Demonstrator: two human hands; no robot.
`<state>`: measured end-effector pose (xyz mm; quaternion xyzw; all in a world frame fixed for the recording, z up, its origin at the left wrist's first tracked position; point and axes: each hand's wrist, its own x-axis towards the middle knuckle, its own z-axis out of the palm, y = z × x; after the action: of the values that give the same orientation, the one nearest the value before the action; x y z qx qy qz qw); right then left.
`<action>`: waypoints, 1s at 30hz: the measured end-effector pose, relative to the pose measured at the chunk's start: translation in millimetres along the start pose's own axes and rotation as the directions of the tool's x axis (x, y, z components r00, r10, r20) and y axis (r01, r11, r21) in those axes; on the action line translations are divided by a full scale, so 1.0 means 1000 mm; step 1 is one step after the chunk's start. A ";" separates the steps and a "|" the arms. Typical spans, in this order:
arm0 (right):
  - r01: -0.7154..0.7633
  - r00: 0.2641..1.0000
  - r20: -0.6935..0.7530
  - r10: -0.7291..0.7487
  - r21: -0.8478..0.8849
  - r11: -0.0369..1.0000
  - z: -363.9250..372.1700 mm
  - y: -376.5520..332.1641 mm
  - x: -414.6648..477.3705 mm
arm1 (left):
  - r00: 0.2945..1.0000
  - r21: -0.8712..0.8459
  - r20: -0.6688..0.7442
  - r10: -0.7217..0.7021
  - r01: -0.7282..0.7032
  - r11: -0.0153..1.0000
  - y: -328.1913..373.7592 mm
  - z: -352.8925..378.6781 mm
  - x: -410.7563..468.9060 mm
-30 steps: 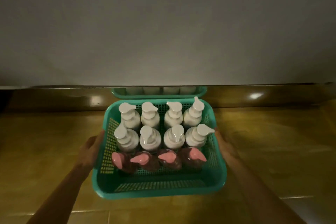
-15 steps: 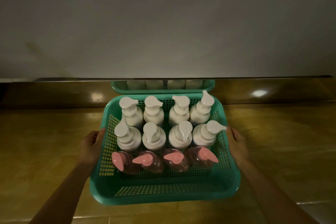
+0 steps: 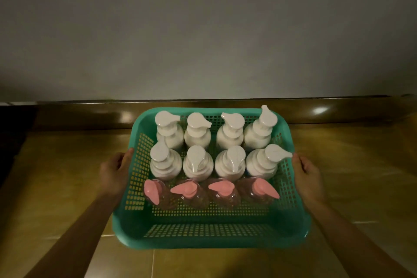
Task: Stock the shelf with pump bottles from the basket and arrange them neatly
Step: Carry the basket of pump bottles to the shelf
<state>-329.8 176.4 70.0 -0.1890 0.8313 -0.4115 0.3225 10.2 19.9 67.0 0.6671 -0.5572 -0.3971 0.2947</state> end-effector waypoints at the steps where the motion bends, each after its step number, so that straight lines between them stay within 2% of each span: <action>1: 0.001 1.000 -0.005 -0.001 -0.001 1.000 -0.013 -0.013 -0.015 | 1.000 0.004 -0.002 -0.002 0.002 1.000 0.017 -0.013 -0.011; 11: 0.038 0.999 0.018 -0.038 0.008 0.999 -0.154 -0.171 -0.185 | 1.000 0.028 0.010 -0.017 0.017 0.999 0.193 -0.163 -0.142; 16: 0.015 0.999 0.035 -0.015 0.013 1.000 -0.219 -0.238 -0.275 | 0.997 -0.023 0.007 -0.075 0.075 0.997 0.268 -0.238 -0.216; 18: 0.018 0.999 0.029 -0.018 0.011 1.000 -0.244 -0.258 -0.310 | 0.998 -0.027 -0.010 -0.058 0.058 0.998 0.293 -0.266 -0.246; 21: 0.049 0.999 0.011 -0.048 -0.014 0.999 -0.273 -0.278 -0.358 | 0.998 0.011 -0.057 -0.012 0.013 1.000 0.315 -0.304 -0.289; 25: 0.115 0.992 -0.042 -0.120 -0.096 0.989 -0.301 -0.281 -0.414 | 0.997 -0.064 -0.039 -0.063 0.061 0.996 0.322 -0.347 -0.342; 30: 0.119 0.989 -0.079 -0.127 -0.103 0.988 -0.331 -0.274 -0.486 | 0.998 -0.095 -0.015 -0.059 0.057 0.994 0.329 -0.393 -0.403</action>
<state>-195.3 482.5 626.4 -0.2378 0.8501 -0.3970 0.2512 154.5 326.9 623.6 0.6718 -0.5157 -0.4252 0.3192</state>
